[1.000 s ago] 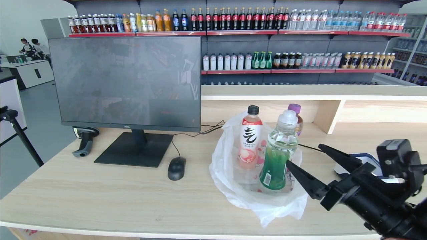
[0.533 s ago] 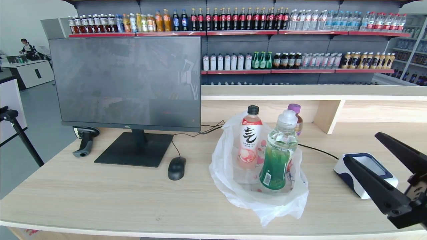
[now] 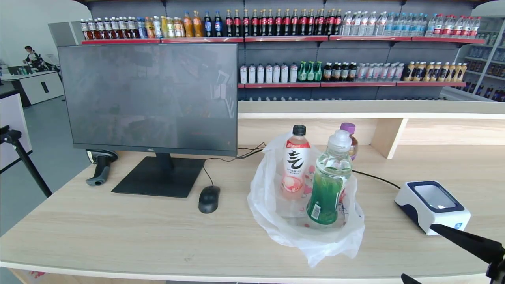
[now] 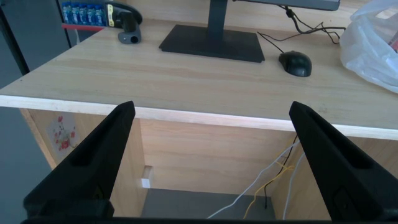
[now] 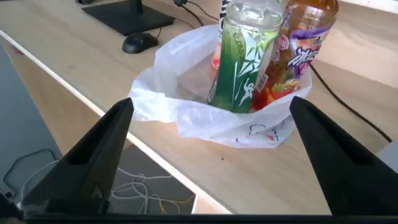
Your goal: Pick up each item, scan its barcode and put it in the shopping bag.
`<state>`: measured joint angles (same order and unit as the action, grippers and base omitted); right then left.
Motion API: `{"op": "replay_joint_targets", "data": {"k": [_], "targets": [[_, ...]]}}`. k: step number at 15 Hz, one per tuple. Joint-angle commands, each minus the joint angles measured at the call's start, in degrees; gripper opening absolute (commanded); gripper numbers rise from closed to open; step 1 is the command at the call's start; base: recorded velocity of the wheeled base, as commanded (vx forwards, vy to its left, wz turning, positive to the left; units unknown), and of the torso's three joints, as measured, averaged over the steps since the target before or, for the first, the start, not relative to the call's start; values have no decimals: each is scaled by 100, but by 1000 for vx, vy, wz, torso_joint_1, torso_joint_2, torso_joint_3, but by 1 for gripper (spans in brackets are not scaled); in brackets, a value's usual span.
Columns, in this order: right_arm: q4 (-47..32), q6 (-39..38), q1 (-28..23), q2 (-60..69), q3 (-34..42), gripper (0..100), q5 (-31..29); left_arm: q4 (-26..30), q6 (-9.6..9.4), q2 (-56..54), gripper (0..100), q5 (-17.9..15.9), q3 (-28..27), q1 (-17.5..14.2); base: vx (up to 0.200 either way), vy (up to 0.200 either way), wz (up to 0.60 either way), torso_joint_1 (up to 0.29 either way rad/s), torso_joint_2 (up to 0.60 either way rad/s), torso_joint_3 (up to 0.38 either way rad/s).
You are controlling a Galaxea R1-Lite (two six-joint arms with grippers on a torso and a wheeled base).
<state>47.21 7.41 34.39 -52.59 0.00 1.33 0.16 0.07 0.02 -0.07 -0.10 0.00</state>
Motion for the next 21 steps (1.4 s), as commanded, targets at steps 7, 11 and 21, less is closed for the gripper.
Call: {"op": "replay_joint_targets", "data": {"k": [7, 11, 21], "targets": [[-4695, -38, -55, 4239, 0, 100, 192, -7, 1, -2, 100, -1, 1, 0, 0, 0, 0, 0, 0, 0], [-4713, -478, -2428, 4231, -9, 100, -168, 2, 1, -2, 100, -1, 1, 0, 0, 0, 0, 0, 0, 0], [-4730, -565, -3219, 4530, 0, 100, -203, -7, 1, -2, 100, -1, 1, 0, 0, 0, 0, 0, 0, 0]]}}
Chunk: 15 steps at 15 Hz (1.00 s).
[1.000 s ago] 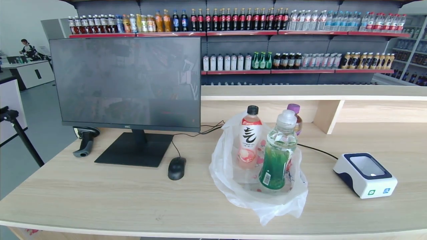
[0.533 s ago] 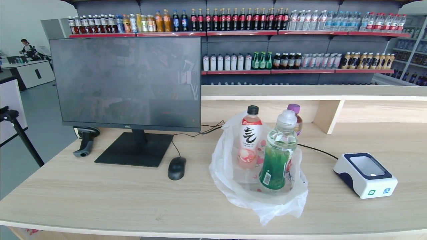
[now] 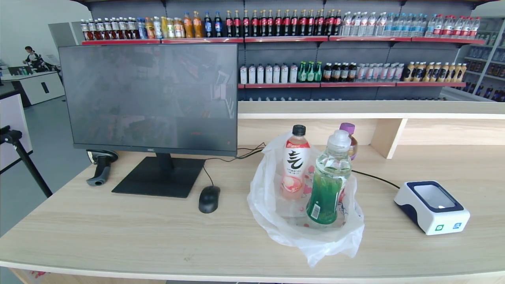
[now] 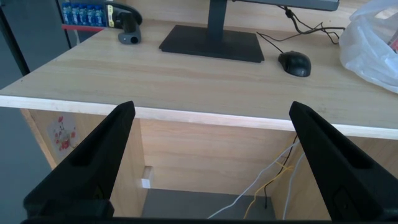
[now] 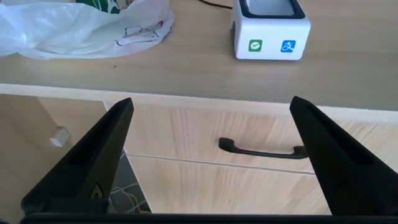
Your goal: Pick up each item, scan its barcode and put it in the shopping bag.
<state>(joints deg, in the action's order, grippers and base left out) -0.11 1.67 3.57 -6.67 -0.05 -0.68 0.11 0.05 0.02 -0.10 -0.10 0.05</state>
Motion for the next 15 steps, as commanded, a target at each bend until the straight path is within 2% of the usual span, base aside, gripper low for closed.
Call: {"op": "replay_joint_targets", "data": {"k": [1, 2, 5, 7, 9, 14, 15], "targets": [[2, -18, -313, -80, -4, 100, -2, -2, 4, -2, 100, 1, 1, -5, 0, 0, 0, 0, 0, 0], [2, -9, -630, 52, -4, 100, -2, -2, 4, -2, 100, 1, 1, -5, 0, 0, 0, 0, 0, 0], [-7, 18, -700, 183, -4, 100, 24, -2, -5, -2, 100, 1, 10, 4, 0, 0, 0, 0, 0, 0], [2, 70, -630, 236, -4, 100, 42, 7, -5, -2, 100, 10, 1, -5, -200, 0, 0, 5, 2, 0], [2, 53, -322, 667, -4, 100, 51, 7, 4, -2, 100, 1, 1, -5, -200, 0, 0, 27, 10, 0], [2, -88, -340, 667, -4, 100, 51, 7, 4, -2, 100, 1, 1, -5, -200, 0, 0, -6, 0, 3], [2, -132, -348, 667, -4, 100, 42, 7, -5, -2, 100, 1, 1, -5, 0, 0, 0, 0, 0, 0]]}}
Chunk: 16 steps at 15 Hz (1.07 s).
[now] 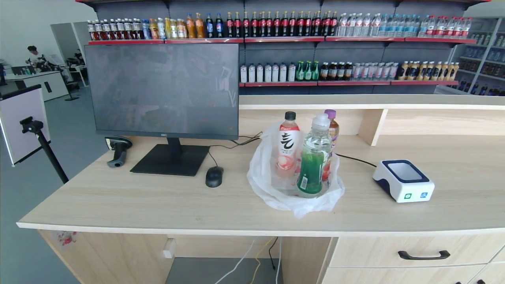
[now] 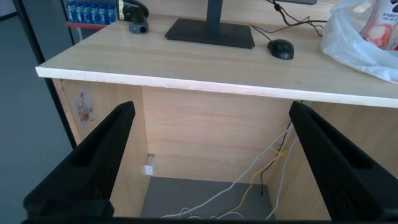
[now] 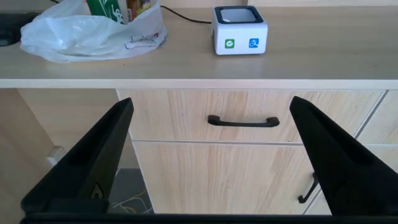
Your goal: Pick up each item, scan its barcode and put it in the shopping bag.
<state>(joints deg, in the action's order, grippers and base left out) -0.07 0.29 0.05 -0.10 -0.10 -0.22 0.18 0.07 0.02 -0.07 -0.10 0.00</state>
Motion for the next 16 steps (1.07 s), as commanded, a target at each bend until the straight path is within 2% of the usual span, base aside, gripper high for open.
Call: {"op": "replay_joint_targets", "data": {"k": [1, 2, 6, 8, 16], "targets": [[7, -12, 13, 10, 1, 100, -4, -1, -7, -2, 100, -1, 1, 9, 0, 0, 0, 0, 0, 0], [7, -20, 4, 10, 1, 100, 4, -1, -7, -2, 100, -1, 1, 0, 0, 0, 0, 0, 0, 0], [7, -64, 13, 10, 1, 100, 4, -1, 1, -2, 100, -1, 1, 0, 0, 0, -600, 11, -1, 0], [7, -47, 4, 10, 1, 100, 4, -1, 10, -2, 100, -1, 1, 0, 0, 0, 0, 0, 0, 0], [-1, 50, 4, 10, 10, 100, 4, 8, 19, -2, 100, 7, 1, 0, 0, -200, 0, 0, 2, 2]]}}
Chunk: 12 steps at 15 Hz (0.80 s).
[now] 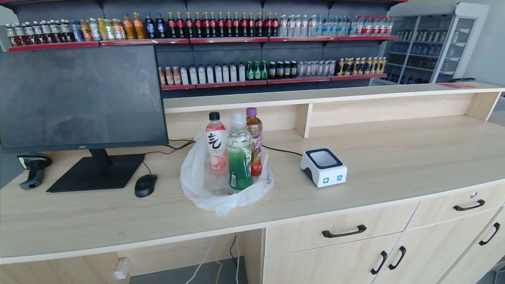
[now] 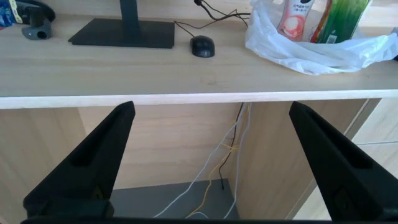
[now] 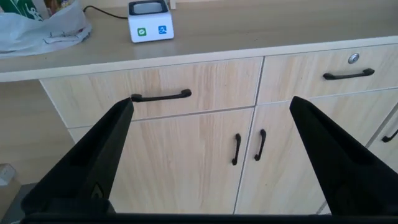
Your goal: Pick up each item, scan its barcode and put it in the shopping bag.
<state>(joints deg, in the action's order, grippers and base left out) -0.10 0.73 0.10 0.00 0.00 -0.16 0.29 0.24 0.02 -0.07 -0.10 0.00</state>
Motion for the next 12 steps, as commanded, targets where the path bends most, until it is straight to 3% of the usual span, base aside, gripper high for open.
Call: {"op": "replay_joint_targets", "data": {"k": [1, 12], "targets": [[1, -3, -1, 0, 0, 100, 7, -3, 2, -2, 100, 7, 1, 0, 0, -200, 0, -2, -2, 2], [1, 138, -1, 0, -9, 100, 7, -3, 2, -2, 100, 7, 1, 0, 0, -200, 0, 4, 3, 1]]}}
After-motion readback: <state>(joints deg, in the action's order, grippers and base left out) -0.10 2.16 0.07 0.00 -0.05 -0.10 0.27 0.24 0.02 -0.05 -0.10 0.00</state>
